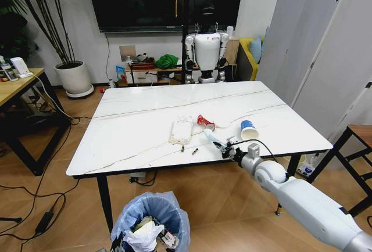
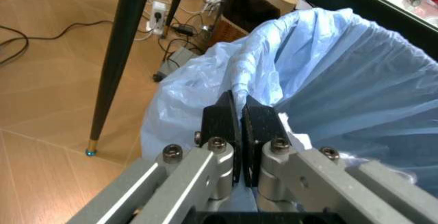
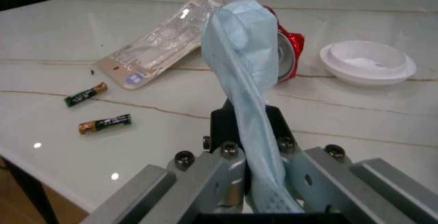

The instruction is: Pick up the trash bin and place the trash from the table into it.

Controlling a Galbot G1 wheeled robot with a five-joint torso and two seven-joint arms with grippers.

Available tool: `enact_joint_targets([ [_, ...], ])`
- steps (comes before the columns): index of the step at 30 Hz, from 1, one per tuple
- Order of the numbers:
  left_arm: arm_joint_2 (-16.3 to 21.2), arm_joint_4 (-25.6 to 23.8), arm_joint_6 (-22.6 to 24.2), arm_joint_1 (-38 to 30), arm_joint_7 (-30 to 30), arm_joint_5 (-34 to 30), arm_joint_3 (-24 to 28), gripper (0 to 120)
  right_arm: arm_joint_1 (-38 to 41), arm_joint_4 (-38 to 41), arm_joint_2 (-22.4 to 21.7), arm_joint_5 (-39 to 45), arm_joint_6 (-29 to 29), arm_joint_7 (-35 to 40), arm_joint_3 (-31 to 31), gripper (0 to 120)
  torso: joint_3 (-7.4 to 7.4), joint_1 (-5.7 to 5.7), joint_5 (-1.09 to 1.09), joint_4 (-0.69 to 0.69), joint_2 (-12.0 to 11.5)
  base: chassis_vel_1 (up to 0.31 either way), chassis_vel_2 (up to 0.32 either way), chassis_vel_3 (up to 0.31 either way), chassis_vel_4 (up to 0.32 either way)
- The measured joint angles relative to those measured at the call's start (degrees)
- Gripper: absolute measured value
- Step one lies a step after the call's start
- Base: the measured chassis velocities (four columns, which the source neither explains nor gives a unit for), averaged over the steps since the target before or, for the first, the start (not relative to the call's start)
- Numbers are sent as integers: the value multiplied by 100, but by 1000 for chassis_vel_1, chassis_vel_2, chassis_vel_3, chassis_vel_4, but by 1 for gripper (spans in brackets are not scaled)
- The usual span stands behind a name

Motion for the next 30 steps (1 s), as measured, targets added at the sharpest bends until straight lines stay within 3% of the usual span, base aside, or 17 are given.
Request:
enact_joint_targets([
  [3, 89, -27, 2, -3, -14, -48, 75, 0, -711, 811, -502, -226, 172, -252, 723, 0, -2, 0, -8, -1, 1, 0, 0, 0, 0],
  [7, 145, -66, 2, 5, -20, -49, 172, 0, -1338, 1547, -901, -344, 251, -472, 1223, 0, -1, 0, -1, -3, 0, 0, 0, 0, 0],
  [12, 232, -108, 4, -35, -31, -74, 468, 0, -2829, 3274, -1685, -490, 127, -720, 2355, 0, -2, -1, -4, -2, 1, 0, 0, 0, 0],
  [18, 200, 69, 8, -229, -23, -49, 668, 0, -4123, 4347, -1934, -973, -34, -914, 2777, 0, -2, -1, 9, 0, 1, 0, 0, 0, 0],
  [24, -12, 286, 3, -501, -6, -8, 668, 0, -4839, 4149, -1715, -1805, -22, -1305, 2470, 0, -2, -1, 11, -4, 1, 0, 0, 0, 0],
  [30, 26, 433, -9, -592, -9, -58, 670, 0, -4747, 3869, -1464, -1942, -23, -1433, 2370, 0, -1, 0, -2, -5, 1, 0, 0, 0, 0],
])
